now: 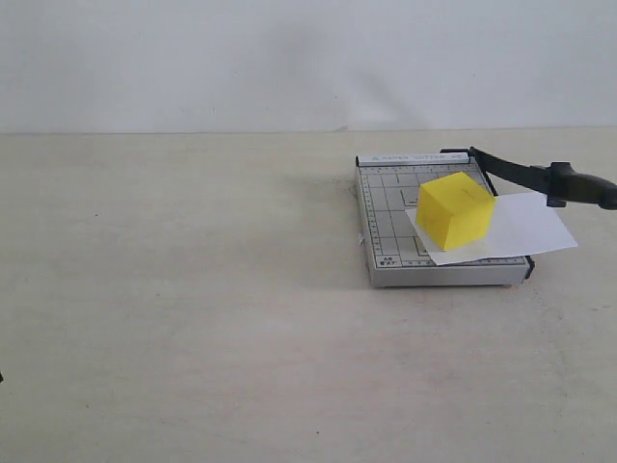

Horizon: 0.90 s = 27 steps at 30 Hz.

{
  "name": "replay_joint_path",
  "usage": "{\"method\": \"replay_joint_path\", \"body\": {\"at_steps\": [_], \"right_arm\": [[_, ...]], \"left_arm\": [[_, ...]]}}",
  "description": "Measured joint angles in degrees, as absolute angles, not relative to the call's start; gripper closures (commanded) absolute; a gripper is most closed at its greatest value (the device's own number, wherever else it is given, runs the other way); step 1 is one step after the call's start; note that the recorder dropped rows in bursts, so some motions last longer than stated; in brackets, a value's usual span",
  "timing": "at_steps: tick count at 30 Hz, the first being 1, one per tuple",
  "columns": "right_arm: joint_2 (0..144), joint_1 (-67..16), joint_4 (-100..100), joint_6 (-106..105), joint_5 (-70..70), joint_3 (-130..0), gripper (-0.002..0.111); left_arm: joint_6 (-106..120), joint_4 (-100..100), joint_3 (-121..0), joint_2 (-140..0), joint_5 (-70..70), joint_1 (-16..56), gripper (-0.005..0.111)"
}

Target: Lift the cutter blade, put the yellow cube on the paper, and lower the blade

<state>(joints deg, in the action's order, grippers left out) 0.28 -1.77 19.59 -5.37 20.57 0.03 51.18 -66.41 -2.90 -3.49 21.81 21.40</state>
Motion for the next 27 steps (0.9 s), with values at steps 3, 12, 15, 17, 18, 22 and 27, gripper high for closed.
{"method": "replay_joint_path", "body": {"at_steps": [3,12,15,17,18,22,27], "right_arm": [[0.3,-1.8,19.6,-5.4,20.6,0.0,0.108],[0.3,-1.8,16.3,-6.1,17.6,0.0,0.108],[0.3,-1.8,16.1,-6.2,17.4,0.0,0.108],[0.3,-1.8,15.9,-6.2,17.2,0.0,0.108],[0.3,-1.8,15.9,-6.2,17.2,0.0,0.108],[0.3,-1.8,18.1,-5.0,15.4,0.0,0.108],[0.3,-1.8,28.1,0.7,7.3,0.0,0.108]], "left_arm": [[46.2,-51.8,-2.6,-3.5,21.8,21.4,0.102],[1.8,-12.2,-0.2,-3.0,17.9,21.4,0.102],[-8.4,-4.9,-0.2,-0.9,17.6,21.0,0.102],[-11.7,-2.1,-0.2,-0.4,17.5,20.0,0.102],[-12.4,-1.2,-0.2,-0.3,17.5,19.4,0.102],[-13.4,1.1,-0.2,-0.2,17.6,15.8,0.102],[-13.4,4.8,-0.2,-0.2,17.7,12.1,0.102]]}}
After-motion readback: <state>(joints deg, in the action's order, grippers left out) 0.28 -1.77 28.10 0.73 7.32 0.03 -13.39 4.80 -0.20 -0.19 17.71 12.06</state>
